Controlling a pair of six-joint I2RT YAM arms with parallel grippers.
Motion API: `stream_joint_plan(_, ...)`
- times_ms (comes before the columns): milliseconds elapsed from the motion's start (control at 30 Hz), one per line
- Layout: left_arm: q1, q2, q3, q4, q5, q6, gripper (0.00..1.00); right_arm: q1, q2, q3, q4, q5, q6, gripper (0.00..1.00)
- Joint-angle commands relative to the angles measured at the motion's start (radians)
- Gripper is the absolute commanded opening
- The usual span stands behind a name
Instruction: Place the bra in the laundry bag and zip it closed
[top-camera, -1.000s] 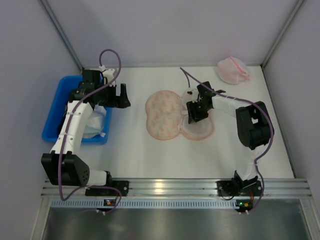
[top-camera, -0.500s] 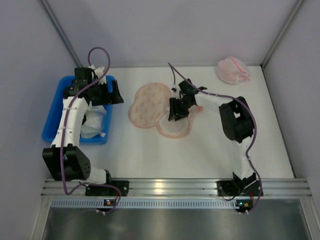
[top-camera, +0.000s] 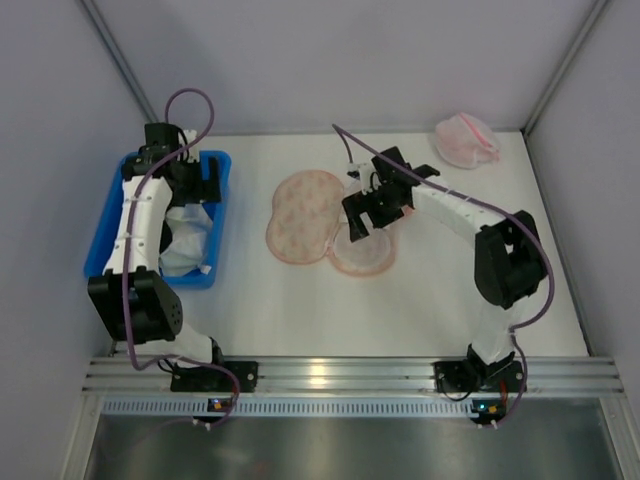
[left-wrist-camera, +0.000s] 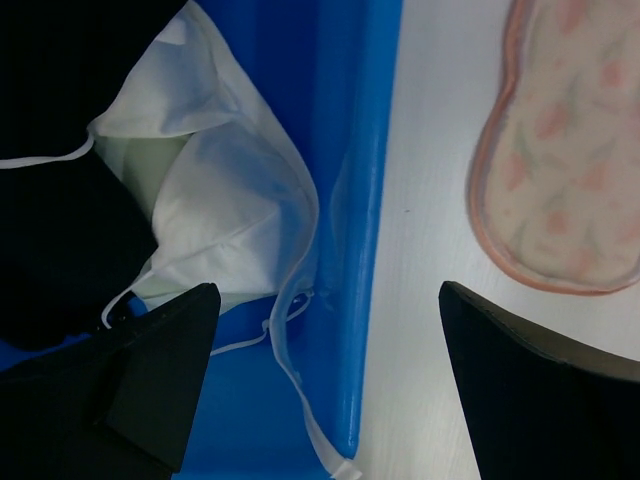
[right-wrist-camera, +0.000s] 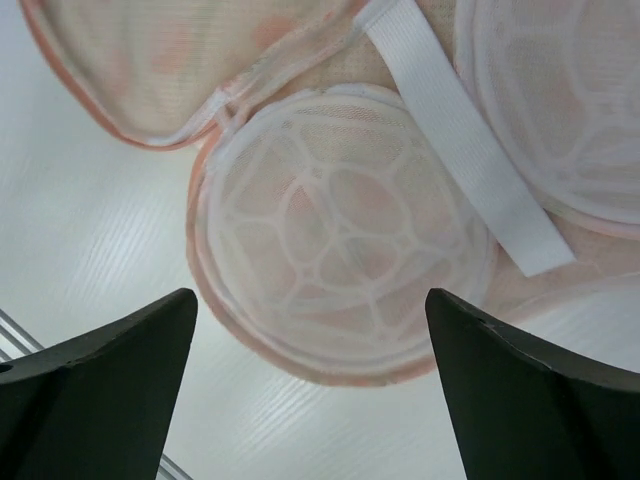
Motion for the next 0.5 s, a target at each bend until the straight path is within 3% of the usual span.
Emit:
stream_joint_plan(0, 0.034, 0.061, 0.035, -0.034, -0.124, 0.038, 0.96, -0.016, -0.151, 0.030, -0.068, -0.005, -0.106, 0.99)
stream_joint_plan(267, 0.179, 0.264, 0.177, -0.033, -0.155, 0.049, 0.84, -0.073, -0.276, -0.053, -0.101, 0.042, -0.123, 0.99)
stream_joint_plan(467, 0.234, 0.455, 0.420, -0.029, -0.154, 0.060, 0.78, -0.140, -0.313, -0.076, -0.108, 0.012, -0.107, 0.99)
